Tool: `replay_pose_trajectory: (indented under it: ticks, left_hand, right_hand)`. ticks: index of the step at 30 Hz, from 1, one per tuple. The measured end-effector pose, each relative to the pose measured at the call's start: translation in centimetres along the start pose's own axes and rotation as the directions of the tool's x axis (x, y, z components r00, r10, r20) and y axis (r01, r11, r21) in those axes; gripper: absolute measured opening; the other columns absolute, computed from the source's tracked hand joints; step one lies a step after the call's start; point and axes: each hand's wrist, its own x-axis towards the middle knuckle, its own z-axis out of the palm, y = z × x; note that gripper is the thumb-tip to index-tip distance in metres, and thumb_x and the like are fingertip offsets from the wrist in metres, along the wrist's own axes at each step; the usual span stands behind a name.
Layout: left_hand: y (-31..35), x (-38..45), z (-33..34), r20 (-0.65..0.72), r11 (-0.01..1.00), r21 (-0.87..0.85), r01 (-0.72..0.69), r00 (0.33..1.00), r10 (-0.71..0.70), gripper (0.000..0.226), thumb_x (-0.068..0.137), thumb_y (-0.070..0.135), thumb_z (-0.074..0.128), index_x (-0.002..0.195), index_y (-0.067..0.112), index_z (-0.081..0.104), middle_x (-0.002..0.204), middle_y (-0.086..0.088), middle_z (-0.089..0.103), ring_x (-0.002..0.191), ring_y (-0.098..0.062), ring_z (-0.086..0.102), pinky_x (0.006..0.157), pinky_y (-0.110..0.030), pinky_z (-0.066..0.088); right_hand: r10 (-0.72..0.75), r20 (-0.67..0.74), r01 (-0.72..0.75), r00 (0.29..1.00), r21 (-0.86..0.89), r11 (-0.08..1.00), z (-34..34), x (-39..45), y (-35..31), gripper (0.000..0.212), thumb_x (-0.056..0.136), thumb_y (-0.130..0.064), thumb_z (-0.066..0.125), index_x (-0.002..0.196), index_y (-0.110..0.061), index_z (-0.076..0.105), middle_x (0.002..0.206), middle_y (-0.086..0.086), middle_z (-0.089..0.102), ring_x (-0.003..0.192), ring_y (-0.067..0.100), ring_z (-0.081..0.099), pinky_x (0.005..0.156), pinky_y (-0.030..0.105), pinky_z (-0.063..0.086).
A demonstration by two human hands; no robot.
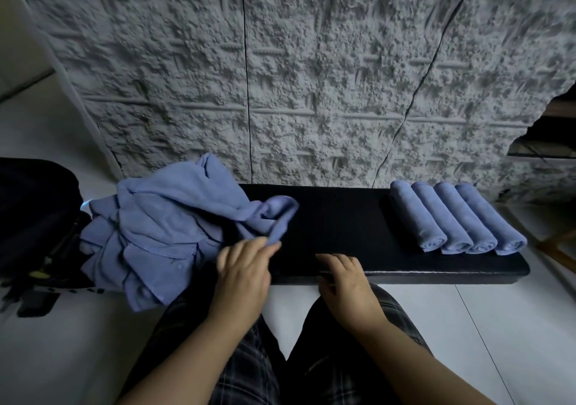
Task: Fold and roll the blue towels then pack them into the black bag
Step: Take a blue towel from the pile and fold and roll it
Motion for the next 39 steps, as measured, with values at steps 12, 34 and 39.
replay_pose_trajectory:
  ticks: [12, 34, 39]
  left_hand:
    - [2.9, -1.3, 0.8, 0.257, 0.94, -0.304, -0.155, 0.937, 0.238, 0.014, 0.084, 0.018, 0.042, 0.096, 0.026, 0.044, 0.098, 0.013, 0.041, 0.087, -0.002, 0.047, 0.083, -0.019, 0.039]
    - [-1.5, 2.9, -3.2, -0.003, 0.871, -0.281, 0.404, 0.907, -0.422, 0.014, 0.092, 0.025, 0.05, 0.091, 0.011, 0.051, 0.076, -0.008, 0.061, 0.068, -0.031, 0.057, 0.055, -0.039, 0.044]
    - [0.2, 2.1, -3.4, 0.097, 0.844, -0.332, 0.421, 0.906, -0.413, 0.026, 0.091, 0.047, 0.042, 0.085, 0.023, 0.05, 0.067, -0.002, 0.058, 0.065, -0.029, 0.058, 0.054, -0.038, 0.046]
  right_hand:
    - [-0.138, -0.291, 0.162, 0.947, 0.06, 0.985, -0.2, -0.2, -1.2, 0.051, 0.071, -0.012, 0.069, 0.115, -0.031, 0.05, 0.122, -0.005, 0.039, 0.104, 0.013, 0.045, 0.08, 0.023, 0.045]
    - [0.577, -0.12, -0.434, 0.808, 0.54, 0.721, -3.2, -0.4, -0.9, 0.017, 0.087, -0.013, 0.049, 0.073, -0.005, 0.044, 0.059, 0.0, 0.045, 0.055, 0.012, 0.036, 0.051, 0.027, 0.033]
    - [0.594, -0.093, -0.455, 0.799, 0.551, 0.699, -3.0, -0.3, -0.9, 0.023, 0.085, -0.016, 0.051, 0.066, -0.011, 0.039, 0.058, -0.001, 0.038, 0.054, 0.01, 0.033, 0.051, 0.026, 0.032]
